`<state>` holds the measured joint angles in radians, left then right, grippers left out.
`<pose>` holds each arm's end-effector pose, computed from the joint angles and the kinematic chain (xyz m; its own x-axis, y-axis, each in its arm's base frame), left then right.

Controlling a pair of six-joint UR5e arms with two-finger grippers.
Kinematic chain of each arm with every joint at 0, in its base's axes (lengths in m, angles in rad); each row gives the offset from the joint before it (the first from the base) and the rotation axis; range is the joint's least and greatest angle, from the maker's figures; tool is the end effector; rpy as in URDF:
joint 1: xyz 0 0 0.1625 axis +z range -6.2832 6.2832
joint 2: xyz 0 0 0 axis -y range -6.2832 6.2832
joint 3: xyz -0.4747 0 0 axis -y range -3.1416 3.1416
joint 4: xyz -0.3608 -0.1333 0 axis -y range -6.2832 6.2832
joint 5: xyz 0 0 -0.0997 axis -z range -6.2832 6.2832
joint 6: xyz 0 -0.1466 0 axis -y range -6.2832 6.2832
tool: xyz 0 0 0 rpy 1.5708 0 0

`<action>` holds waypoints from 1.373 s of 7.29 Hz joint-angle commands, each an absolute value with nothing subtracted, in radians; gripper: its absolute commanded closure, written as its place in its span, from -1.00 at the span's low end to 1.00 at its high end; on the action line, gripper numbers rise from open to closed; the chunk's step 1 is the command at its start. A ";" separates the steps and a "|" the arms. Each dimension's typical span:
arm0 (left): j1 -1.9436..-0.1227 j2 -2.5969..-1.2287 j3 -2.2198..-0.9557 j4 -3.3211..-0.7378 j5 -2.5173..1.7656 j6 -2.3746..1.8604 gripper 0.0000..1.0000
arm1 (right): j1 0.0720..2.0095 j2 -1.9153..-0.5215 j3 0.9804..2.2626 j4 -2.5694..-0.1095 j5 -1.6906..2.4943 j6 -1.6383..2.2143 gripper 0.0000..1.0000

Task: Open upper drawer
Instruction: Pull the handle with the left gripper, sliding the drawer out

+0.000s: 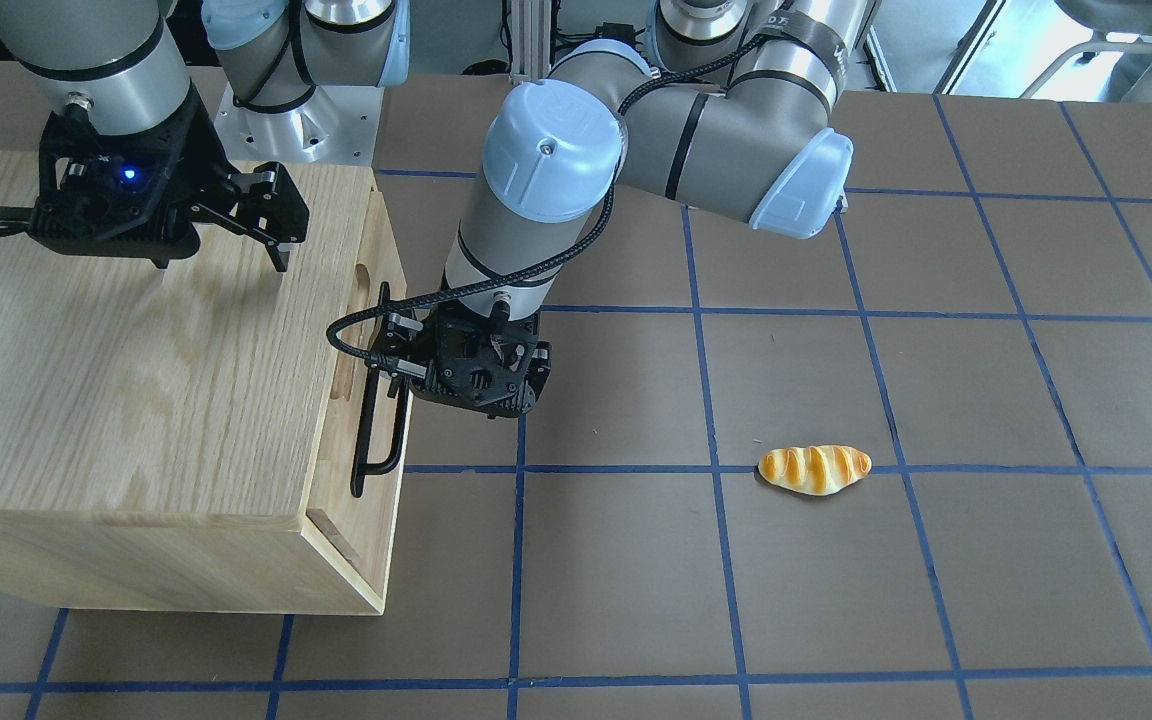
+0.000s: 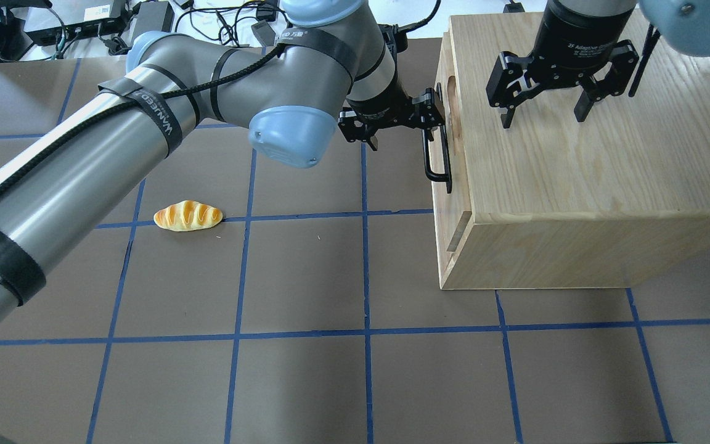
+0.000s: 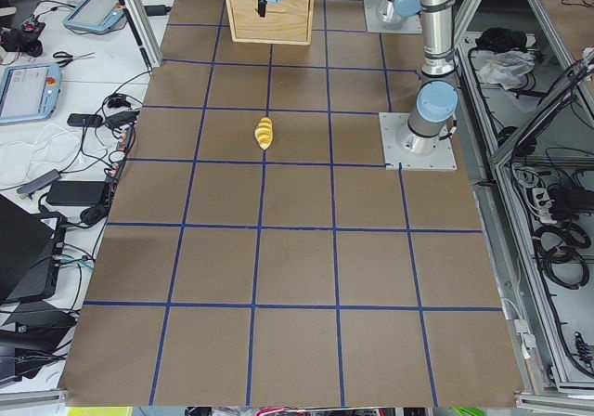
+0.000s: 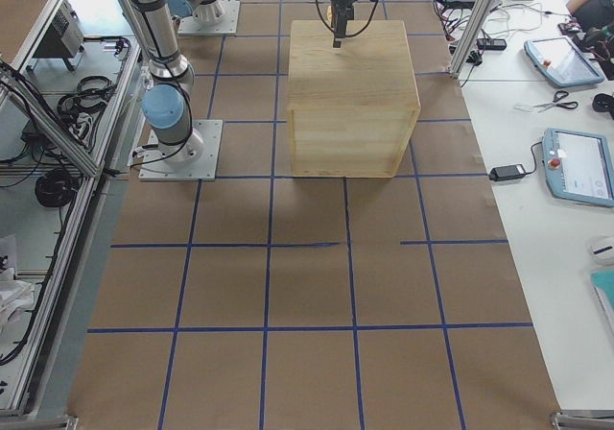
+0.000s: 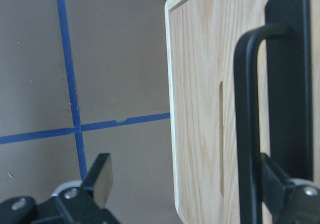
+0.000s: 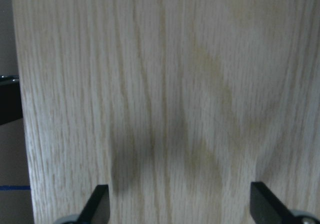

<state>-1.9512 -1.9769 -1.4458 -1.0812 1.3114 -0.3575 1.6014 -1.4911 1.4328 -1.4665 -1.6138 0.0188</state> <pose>-0.4041 -0.5503 0.3805 -0.9494 0.0645 0.3075 0.0331 0.9938 -0.1061 0.1420 -0.4867 0.5058 -0.9989 -0.0138 0.0438 -0.0118 0.9989 0.0452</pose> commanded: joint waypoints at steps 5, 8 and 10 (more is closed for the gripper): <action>-1.931 -1.976 -1.431 -1.094 1.313 -0.345 -1.00 | 1.601 -1.491 1.433 -1.466 -1.614 0.020 -1.00; -1.921 -1.976 -1.434 -1.094 1.334 -0.316 -1.00 | 1.601 -1.491 1.433 -1.466 -1.614 0.020 -1.00; -1.896 -1.976 -1.433 -1.094 1.339 -0.276 -1.00 | 1.601 -1.491 1.433 -1.466 -1.614 0.018 -1.00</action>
<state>-1.9110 -1.9750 -1.4331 -1.0937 1.3350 -0.2924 1.6015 -1.4910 1.4334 -1.4665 -1.6137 0.0195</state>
